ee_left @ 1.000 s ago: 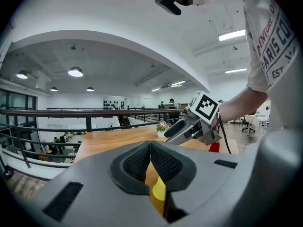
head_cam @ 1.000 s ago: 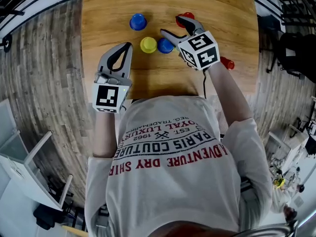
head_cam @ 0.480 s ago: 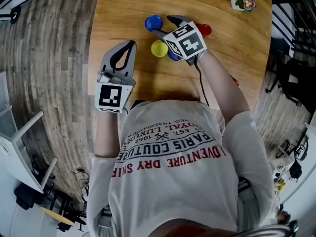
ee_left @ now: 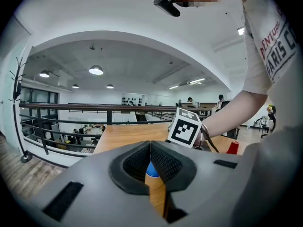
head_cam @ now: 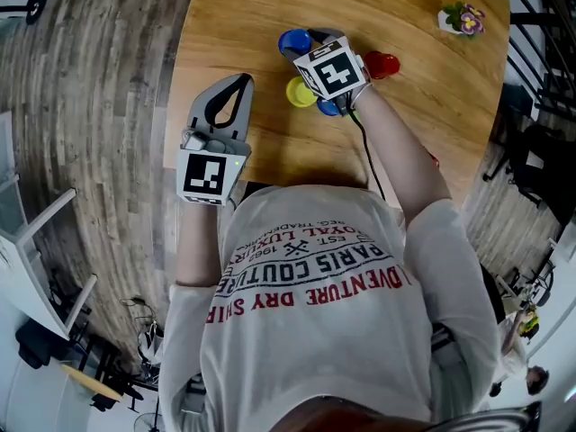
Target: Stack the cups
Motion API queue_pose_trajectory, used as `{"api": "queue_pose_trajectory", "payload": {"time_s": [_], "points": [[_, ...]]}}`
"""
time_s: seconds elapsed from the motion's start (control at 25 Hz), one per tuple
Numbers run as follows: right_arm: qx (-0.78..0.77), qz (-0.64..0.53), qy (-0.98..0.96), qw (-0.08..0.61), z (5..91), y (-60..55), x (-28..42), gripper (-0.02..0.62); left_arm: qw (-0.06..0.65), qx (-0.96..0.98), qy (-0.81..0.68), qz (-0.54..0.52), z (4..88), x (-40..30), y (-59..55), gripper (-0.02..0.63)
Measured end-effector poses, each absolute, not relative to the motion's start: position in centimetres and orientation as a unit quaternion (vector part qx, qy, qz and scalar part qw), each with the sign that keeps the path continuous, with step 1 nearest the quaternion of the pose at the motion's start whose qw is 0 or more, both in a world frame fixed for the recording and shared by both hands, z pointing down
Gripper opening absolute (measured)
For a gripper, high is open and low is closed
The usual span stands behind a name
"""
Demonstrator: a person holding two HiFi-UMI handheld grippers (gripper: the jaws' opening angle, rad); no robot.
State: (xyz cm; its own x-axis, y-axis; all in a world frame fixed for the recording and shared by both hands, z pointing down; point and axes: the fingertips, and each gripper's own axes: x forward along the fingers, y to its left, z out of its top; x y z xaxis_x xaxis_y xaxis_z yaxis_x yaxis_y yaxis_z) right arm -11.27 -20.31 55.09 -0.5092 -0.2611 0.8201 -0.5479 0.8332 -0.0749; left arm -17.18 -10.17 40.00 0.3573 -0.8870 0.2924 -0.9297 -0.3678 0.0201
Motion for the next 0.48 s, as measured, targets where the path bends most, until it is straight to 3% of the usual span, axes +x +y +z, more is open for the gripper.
{"api": "queue_pose_trajectory", "payload": {"time_s": [0.04, 0.48], "points": [[0.24, 0.165, -0.852, 0.435, 55.2, -20.3, -11.2, 0.245, 0.091, 0.819, -0.554, 0.117, 40.0, -17.2, -10.2, 0.017], [0.275, 0.155, -0.86, 0.401, 51.1, -19.3, -9.7, 0.242, 0.077, 0.833, -0.538, 0.107, 38.9, -17.7, -9.5, 0.017]]}}
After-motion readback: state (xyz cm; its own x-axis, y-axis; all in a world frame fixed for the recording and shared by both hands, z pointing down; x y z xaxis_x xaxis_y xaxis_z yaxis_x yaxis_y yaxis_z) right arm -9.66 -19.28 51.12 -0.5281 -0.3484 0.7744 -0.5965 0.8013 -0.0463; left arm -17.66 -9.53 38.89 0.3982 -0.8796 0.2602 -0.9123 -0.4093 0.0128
